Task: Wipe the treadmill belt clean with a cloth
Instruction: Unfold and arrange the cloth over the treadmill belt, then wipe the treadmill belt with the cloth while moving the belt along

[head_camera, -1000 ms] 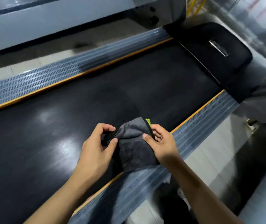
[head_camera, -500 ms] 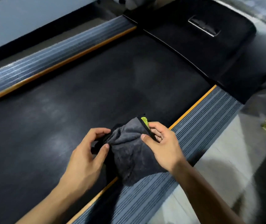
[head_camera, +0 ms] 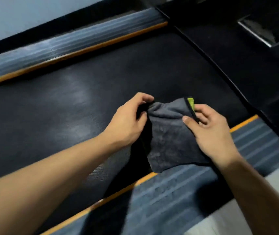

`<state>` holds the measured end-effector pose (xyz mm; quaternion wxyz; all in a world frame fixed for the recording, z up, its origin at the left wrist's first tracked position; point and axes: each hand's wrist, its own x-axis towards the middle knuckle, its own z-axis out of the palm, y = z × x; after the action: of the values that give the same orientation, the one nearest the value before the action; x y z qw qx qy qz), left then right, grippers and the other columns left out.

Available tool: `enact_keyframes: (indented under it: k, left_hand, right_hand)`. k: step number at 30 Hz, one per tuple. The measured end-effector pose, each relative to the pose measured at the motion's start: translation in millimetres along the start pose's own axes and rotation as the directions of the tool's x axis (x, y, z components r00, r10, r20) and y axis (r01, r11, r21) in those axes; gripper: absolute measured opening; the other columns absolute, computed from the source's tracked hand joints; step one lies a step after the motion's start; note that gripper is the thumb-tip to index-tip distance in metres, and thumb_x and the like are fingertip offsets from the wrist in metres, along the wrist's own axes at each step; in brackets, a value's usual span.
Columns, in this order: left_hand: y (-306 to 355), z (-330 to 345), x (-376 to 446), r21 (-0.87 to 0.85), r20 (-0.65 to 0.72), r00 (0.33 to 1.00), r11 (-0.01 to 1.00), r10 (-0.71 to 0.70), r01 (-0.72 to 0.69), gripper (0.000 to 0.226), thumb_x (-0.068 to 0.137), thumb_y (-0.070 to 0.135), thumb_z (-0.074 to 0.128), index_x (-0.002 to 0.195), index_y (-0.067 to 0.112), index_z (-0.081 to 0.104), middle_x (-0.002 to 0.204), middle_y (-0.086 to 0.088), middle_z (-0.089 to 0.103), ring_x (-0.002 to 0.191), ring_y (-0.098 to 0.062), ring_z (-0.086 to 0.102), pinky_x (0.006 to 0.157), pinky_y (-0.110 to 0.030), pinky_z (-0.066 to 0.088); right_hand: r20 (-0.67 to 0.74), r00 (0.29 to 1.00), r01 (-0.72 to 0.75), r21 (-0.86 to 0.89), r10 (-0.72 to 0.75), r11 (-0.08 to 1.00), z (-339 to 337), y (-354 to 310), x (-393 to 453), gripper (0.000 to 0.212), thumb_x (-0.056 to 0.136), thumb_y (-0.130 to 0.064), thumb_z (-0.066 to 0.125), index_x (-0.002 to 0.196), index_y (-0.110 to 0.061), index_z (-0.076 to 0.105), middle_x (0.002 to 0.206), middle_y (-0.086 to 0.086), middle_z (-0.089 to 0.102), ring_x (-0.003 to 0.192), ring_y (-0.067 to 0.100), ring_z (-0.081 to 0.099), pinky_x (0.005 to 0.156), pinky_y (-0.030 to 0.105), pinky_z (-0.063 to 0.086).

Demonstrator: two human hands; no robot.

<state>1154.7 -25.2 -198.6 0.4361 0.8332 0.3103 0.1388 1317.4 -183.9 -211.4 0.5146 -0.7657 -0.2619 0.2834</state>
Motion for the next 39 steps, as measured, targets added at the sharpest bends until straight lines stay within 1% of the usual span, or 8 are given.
enact_keyframes:
  k: [8,13,17,19,21,24,33,39]
  left_hand:
    - [-20,1,147,0.090,0.021,0.995,0.991,0.100,-0.101,0.035,0.099,0.011,0.051,0.126,0.033,0.055,0.125,0.015,0.062,0.121,-0.007,0.056,0.104,-0.031,0.046]
    - [-32,4,226,0.160,0.041,0.992,0.979,0.123,-0.128,0.036,0.101,0.014,0.052,0.134,0.029,0.052,0.132,0.008,0.060,0.120,-0.016,0.057,0.103,-0.035,0.046]
    - [-89,-4,248,0.567,0.106,0.990,0.812,0.093,-0.137,0.059,0.102,0.047,0.038,0.155,0.020,0.036,0.157,-0.009,0.045,0.142,-0.034,0.042,0.119,-0.047,0.033]
    - [-119,-9,239,0.693,0.193,0.976,0.690,0.101,-0.208,0.075,0.098,0.058,0.016,0.162,0.020,0.023,0.169,-0.006,0.023,0.155,-0.031,0.021,0.128,-0.045,0.016]
    - [-135,-12,233,0.701,0.213,0.968,0.670,0.131,-0.245,0.073,0.099,0.057,0.010,0.164,0.023,0.014,0.172,0.000,0.009,0.159,-0.024,0.007,0.130,-0.040,0.004]
    - [-137,-9,235,0.688,0.210,0.968,0.682,0.139,-0.247,0.070,0.101,0.056,0.011,0.164,0.027,0.010,0.172,0.004,0.004,0.159,-0.019,0.000,0.129,-0.038,0.000]
    - [-139,-8,232,0.673,0.193,0.972,0.703,0.133,-0.230,0.065,0.104,0.054,0.014,0.164,0.029,0.010,0.172,0.007,0.003,0.159,-0.015,-0.004,0.129,-0.037,0.000]
    - [-141,-8,237,0.638,0.198,0.965,0.724,0.174,-0.261,0.066,0.104,0.053,0.018,0.164,0.026,0.016,0.172,0.006,0.006,0.159,-0.013,-0.005,0.129,-0.038,0.001]
  right_hand:
    - [-0.156,0.981,0.094,-0.122,-0.112,0.988,7,-2,127,0.022,0.089,-0.021,0.070,0.109,-0.026,0.064,0.098,-0.003,0.073,0.097,0.014,0.069,0.089,0.046,0.057]
    - [-0.257,0.963,0.002,-0.296,-0.082,0.955,11,-10,197,0.032,0.087,-0.035,0.068,0.117,-0.032,0.059,0.109,-0.006,0.068,0.102,0.016,0.065,0.093,0.041,0.054]
    - [-0.339,0.927,-0.139,-0.710,-0.162,0.690,24,1,200,0.064,0.087,-0.033,0.063,0.144,-0.024,0.034,0.138,0.008,0.047,0.127,0.031,0.046,0.104,0.048,0.038]
    - [-0.275,0.897,-0.034,-0.823,-0.345,0.567,32,8,190,0.070,0.087,-0.034,0.061,0.149,-0.024,0.030,0.147,0.007,0.038,0.134,0.029,0.038,0.109,0.048,0.031]
    - [-0.100,0.875,0.191,-0.828,-0.474,0.527,39,10,186,0.062,0.090,-0.037,0.056,0.148,-0.026,0.036,0.148,0.004,0.040,0.134,0.025,0.040,0.111,0.044,0.032]
    - [0.133,0.868,0.375,-0.807,-0.478,0.457,45,16,191,0.061,0.093,-0.048,0.052,0.148,-0.027,0.038,0.151,0.000,0.039,0.135,0.020,0.039,0.115,0.042,0.028]
    - [0.357,0.923,0.384,-0.825,-0.143,0.415,39,17,192,0.090,0.083,-0.086,0.028,0.153,-0.043,-0.008,0.163,-0.011,-0.016,0.147,0.005,-0.024,0.122,0.049,-0.004]
    - [0.359,0.916,0.402,-0.821,-0.182,0.405,49,24,189,0.083,0.088,-0.081,0.027,0.154,-0.041,-0.006,0.164,-0.013,-0.011,0.149,0.004,-0.017,0.123,0.047,-0.004]
